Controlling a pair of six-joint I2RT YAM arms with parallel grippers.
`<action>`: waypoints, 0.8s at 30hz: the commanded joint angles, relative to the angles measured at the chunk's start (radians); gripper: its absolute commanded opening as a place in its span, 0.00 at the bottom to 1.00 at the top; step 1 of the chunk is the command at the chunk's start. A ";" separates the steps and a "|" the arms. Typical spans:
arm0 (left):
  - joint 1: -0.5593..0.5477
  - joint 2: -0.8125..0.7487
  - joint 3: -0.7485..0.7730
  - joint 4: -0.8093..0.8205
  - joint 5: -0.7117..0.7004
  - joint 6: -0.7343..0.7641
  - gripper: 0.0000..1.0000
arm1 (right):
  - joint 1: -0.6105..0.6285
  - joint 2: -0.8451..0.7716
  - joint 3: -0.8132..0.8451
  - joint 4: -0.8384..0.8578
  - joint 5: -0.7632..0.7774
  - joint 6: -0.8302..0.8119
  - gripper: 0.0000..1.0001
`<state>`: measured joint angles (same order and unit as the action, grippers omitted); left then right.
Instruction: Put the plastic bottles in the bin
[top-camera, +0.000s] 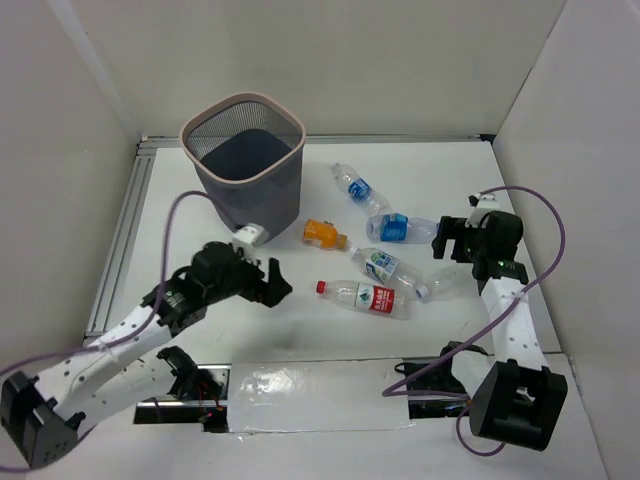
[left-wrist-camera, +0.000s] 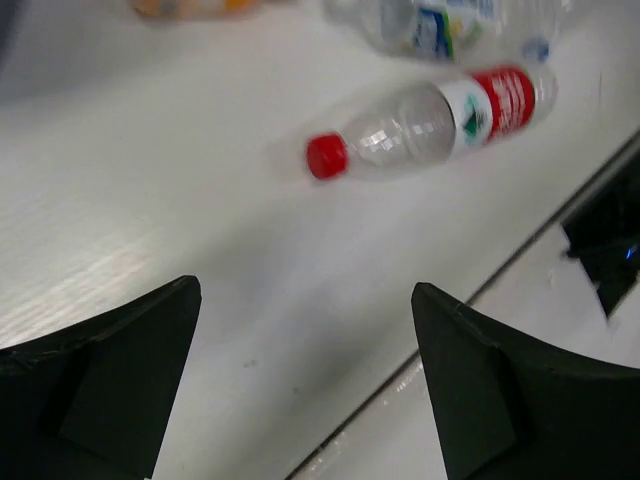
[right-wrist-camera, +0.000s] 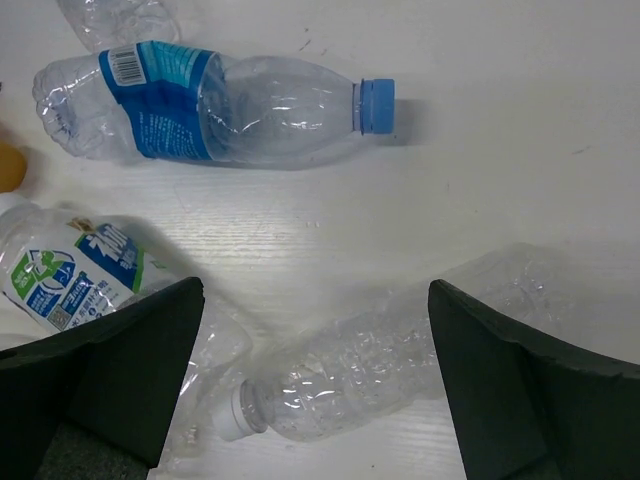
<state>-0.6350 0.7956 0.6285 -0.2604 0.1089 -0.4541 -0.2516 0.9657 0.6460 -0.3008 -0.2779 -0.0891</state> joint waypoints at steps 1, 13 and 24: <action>-0.202 0.117 0.057 0.046 -0.108 0.000 1.00 | -0.023 0.011 0.050 -0.001 -0.038 -0.035 1.00; -0.427 0.453 0.286 0.035 -0.289 0.169 0.93 | -0.071 0.061 0.116 -0.126 -0.204 -0.224 1.00; -0.427 0.615 0.372 0.012 -0.169 0.416 0.99 | -0.071 0.093 0.116 -0.136 -0.334 -0.328 0.94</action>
<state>-1.0592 1.3804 0.9627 -0.2588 -0.0990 -0.1486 -0.3172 1.0458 0.7204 -0.4286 -0.5537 -0.3626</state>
